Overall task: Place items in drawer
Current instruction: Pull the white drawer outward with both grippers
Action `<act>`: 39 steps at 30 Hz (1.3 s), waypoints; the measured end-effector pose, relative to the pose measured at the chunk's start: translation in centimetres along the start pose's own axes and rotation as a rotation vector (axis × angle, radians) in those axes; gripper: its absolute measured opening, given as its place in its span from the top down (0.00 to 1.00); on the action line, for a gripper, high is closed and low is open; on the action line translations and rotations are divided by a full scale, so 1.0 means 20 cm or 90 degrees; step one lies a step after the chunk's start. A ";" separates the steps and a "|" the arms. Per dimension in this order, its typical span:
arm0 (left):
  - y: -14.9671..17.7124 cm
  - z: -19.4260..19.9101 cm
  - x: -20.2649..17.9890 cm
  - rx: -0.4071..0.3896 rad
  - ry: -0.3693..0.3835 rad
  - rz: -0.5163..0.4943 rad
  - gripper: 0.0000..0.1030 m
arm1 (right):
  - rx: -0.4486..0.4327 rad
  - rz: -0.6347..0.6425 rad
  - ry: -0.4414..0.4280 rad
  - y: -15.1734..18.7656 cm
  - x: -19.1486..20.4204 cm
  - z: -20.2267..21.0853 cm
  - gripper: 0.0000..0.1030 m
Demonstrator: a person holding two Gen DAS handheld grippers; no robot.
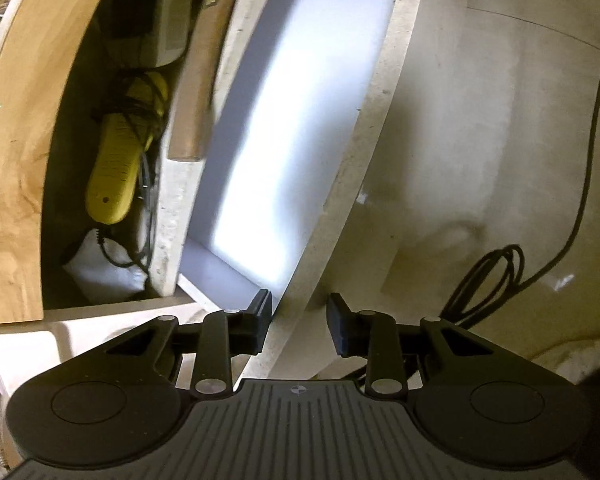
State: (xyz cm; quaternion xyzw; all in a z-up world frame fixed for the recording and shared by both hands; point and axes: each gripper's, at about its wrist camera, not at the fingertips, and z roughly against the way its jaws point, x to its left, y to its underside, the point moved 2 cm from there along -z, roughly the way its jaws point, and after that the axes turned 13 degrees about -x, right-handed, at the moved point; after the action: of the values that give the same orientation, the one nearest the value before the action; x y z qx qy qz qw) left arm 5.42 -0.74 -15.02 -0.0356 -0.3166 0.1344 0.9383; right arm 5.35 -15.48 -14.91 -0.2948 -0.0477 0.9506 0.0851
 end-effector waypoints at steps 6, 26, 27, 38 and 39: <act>-0.01 0.03 -0.04 0.013 0.016 -0.002 0.72 | 0.003 -0.003 -0.027 0.01 0.05 0.05 0.73; 0.00 0.09 -0.16 0.032 0.082 -0.001 0.73 | 0.018 0.011 -0.106 0.02 0.18 0.16 0.73; 0.00 0.09 -0.16 0.032 0.082 -0.001 0.73 | 0.018 0.011 -0.106 0.02 0.18 0.17 0.73; 0.00 0.06 -0.15 0.051 0.073 0.026 0.16 | 0.009 -0.052 -0.098 0.03 0.14 0.17 0.00; 0.00 0.07 -0.15 0.048 0.069 0.029 0.13 | 0.001 -0.051 -0.095 0.03 0.16 0.16 0.00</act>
State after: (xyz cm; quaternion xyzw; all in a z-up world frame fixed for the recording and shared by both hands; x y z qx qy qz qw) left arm 2.36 -1.63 -15.72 -0.0150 -0.2594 0.1651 0.9514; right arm 0.91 -15.55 -14.02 -0.2206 -0.0648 0.9659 0.1192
